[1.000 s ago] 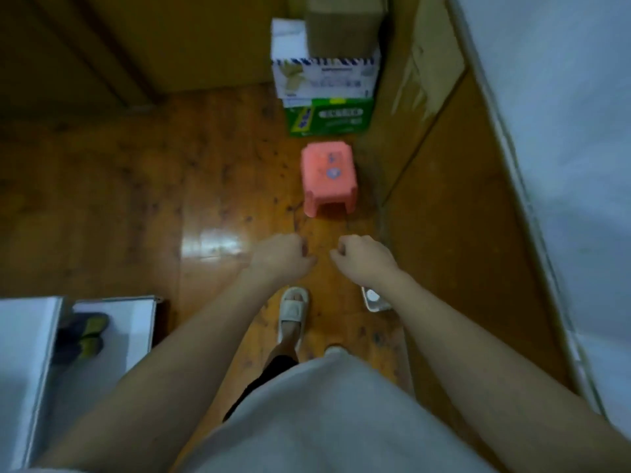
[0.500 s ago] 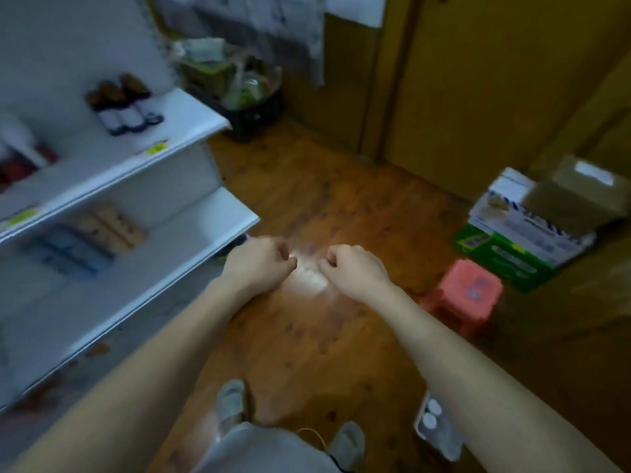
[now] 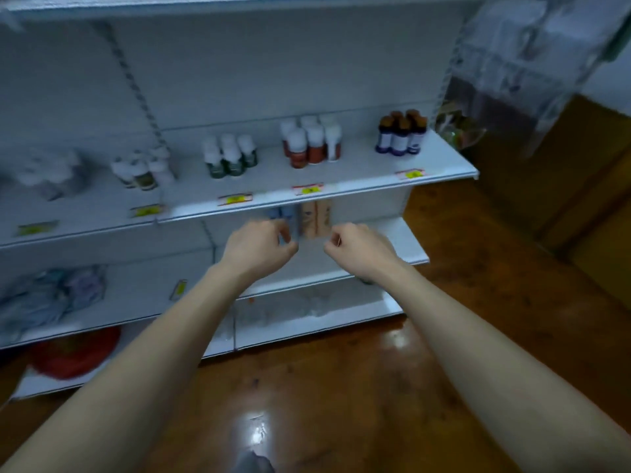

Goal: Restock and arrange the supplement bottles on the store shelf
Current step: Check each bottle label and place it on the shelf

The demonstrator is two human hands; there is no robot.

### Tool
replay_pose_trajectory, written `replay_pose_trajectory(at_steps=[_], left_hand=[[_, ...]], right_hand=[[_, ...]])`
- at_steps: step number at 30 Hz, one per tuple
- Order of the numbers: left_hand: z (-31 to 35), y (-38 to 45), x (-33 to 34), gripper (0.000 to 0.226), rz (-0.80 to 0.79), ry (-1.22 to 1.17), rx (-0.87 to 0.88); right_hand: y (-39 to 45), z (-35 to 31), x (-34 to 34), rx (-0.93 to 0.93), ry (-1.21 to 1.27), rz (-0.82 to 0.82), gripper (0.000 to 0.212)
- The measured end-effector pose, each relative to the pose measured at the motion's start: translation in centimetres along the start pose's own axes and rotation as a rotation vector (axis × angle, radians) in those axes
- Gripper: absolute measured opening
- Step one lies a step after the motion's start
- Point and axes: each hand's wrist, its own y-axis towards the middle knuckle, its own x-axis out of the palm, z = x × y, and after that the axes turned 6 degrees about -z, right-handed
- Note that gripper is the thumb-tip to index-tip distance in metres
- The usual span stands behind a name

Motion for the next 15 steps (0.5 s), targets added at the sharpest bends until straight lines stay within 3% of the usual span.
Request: replay_pose_trajectory(at_steps=[7,15], left_hand=[[-16.0,-2.2,-5.8,0.021,0.091,-0.041,-0.134],[-29.1,-3.3,-9.9,0.023,0.208,-0.071,-0.308]], right_hand=[[8.1,-17.5,4.6,-0.188,-0.054,0.000,0.023],[14.9,-31.2,8.7,-0.362,-0.102,-0.066,0.025]])
